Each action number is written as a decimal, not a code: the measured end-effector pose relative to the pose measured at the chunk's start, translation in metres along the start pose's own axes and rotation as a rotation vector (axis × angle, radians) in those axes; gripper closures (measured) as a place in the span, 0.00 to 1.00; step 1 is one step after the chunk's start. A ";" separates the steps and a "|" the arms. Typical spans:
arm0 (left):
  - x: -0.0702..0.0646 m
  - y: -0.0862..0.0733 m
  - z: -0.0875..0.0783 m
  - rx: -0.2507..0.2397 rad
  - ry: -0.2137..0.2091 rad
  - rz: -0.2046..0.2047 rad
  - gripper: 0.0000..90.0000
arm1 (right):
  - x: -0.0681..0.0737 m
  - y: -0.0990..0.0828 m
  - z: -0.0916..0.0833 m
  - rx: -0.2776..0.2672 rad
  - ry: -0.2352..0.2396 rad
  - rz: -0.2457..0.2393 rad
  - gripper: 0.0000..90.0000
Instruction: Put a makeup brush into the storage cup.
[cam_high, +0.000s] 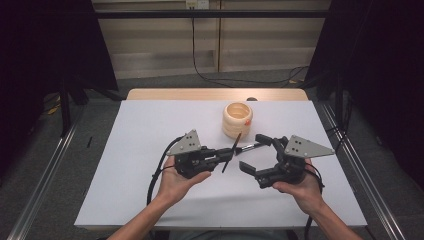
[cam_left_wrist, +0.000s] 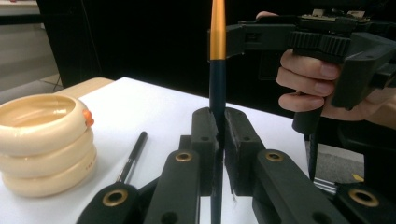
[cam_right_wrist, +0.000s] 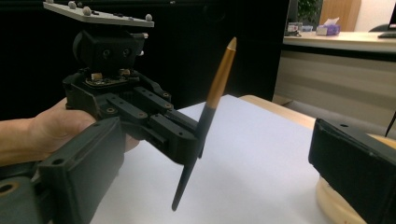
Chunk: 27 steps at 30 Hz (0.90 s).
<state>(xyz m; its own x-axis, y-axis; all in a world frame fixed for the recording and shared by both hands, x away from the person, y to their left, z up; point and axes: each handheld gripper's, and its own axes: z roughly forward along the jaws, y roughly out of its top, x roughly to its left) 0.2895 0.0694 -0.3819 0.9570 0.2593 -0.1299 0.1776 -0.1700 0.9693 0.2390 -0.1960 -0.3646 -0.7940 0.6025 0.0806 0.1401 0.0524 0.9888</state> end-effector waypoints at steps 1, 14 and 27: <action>0.000 0.000 0.001 -0.001 0.000 -0.002 0.93 | 0.000 0.002 0.001 -0.006 0.012 0.004 0.07; -0.002 -0.005 0.001 -0.001 -0.002 0.006 0.93 | -0.007 0.008 0.016 0.023 0.075 0.019 0.35; -0.001 -0.005 -0.005 -0.018 -0.004 -0.005 0.93 | -0.012 0.001 0.019 0.022 0.131 0.080 0.63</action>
<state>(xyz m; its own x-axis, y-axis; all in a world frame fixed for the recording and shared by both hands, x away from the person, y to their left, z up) 0.2870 0.0750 -0.3857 0.9571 0.2564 -0.1351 0.1779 -0.1515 0.9723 0.2594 -0.1880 -0.3668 -0.8500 0.4965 0.1761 0.2179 0.0270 0.9756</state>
